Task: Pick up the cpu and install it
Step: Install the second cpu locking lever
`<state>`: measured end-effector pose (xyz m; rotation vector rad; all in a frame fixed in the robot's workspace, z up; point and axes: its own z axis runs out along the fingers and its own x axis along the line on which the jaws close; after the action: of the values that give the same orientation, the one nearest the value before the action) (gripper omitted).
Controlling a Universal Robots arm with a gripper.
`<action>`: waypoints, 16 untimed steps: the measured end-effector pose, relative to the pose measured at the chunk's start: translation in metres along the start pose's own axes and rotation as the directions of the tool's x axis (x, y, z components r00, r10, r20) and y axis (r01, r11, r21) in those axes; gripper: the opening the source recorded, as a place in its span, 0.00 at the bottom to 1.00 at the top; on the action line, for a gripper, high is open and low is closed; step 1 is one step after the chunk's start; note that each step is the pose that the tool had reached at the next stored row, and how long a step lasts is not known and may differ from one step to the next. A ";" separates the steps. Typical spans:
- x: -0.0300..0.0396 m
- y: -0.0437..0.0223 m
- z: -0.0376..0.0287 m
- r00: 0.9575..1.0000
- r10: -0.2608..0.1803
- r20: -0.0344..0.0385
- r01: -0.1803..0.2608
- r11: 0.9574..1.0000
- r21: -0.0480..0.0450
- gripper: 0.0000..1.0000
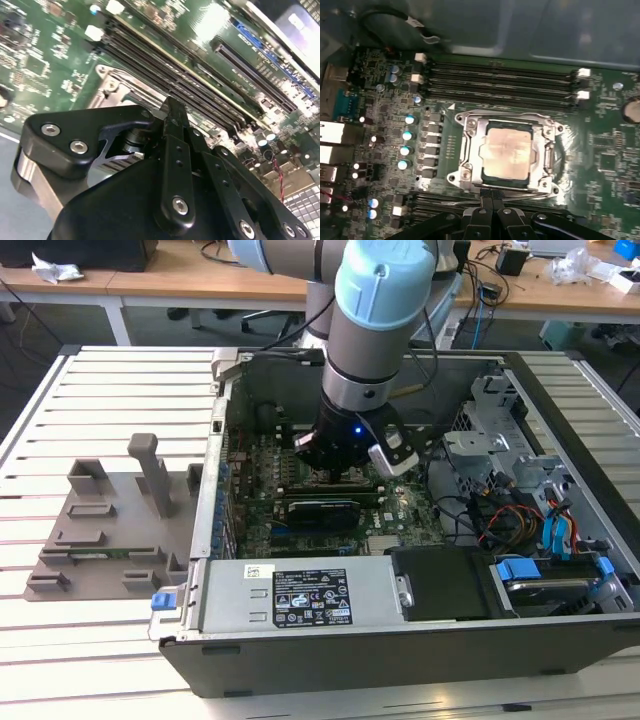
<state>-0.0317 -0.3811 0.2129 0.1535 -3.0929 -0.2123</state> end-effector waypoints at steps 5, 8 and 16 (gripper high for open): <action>0.0135 -0.0009 0.0046 1.000 -0.001 0.001 0.001 1.000 -0.013 0.11; 0.0272 0.0000 0.0075 1.000 -0.001 0.003 0.001 1.000 -0.027 0.11; 0.0354 0.0015 0.0136 1.000 -0.002 0.003 0.002 0.999 -0.036 0.11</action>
<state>-0.0676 -0.3814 0.2008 0.1547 -3.0898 -0.2683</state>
